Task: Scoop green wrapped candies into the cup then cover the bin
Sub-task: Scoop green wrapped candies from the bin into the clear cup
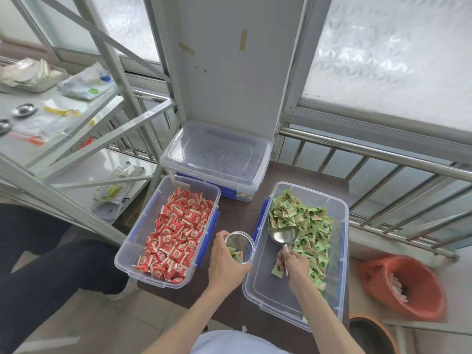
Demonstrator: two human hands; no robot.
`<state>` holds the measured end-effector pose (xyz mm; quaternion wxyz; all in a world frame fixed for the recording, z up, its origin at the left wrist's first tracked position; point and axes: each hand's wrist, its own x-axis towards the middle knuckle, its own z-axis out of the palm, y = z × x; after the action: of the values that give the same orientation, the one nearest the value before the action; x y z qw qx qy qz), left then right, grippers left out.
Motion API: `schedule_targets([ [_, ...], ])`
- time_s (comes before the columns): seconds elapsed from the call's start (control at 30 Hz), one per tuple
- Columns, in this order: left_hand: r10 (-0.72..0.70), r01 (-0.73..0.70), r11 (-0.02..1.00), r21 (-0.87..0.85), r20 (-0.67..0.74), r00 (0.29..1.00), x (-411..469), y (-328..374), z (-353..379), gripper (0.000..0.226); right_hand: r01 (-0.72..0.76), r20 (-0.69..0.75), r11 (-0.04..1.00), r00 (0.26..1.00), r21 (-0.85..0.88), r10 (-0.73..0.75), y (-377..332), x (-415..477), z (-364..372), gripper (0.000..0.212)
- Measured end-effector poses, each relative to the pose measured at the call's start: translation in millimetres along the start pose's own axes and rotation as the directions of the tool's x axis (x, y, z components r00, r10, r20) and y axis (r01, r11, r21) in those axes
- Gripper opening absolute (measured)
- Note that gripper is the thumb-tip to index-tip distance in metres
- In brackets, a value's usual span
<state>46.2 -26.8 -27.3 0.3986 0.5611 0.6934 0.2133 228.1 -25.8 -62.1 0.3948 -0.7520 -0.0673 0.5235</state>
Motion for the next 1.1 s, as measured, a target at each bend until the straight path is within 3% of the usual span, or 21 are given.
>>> schedule_targets([
  [0.17,0.013,-0.013,1.000,0.005,-0.007,1.000,3,-3,4,0.090,-0.122,0.001,0.967,0.992,0.222,0.125,4,-15,6,0.019],
  [0.3,-0.007,0.007,1.000,-0.014,-0.016,1.000,4,-4,6,0.093,-0.168,-0.020,0.943,0.983,0.288,0.181,-3,-12,19,0.024],
  [0.57,-0.035,0.035,0.999,-0.018,-0.013,0.999,4,-3,7,0.096,-0.157,-0.034,0.958,0.985,0.239,0.170,-6,7,17,0.020],
  [0.87,-0.019,0.019,1.000,-0.004,0.002,1.000,4,-4,5,0.093,-0.018,-0.025,0.989,0.999,0.147,0.022,13,-14,-22,0.016],
  [1.1,0.013,-0.013,0.999,-0.035,0.010,1.000,4,-7,1,0.094,0.058,0.128,0.997,0.990,0.054,-0.064,-1,-37,-43,0.019],
])
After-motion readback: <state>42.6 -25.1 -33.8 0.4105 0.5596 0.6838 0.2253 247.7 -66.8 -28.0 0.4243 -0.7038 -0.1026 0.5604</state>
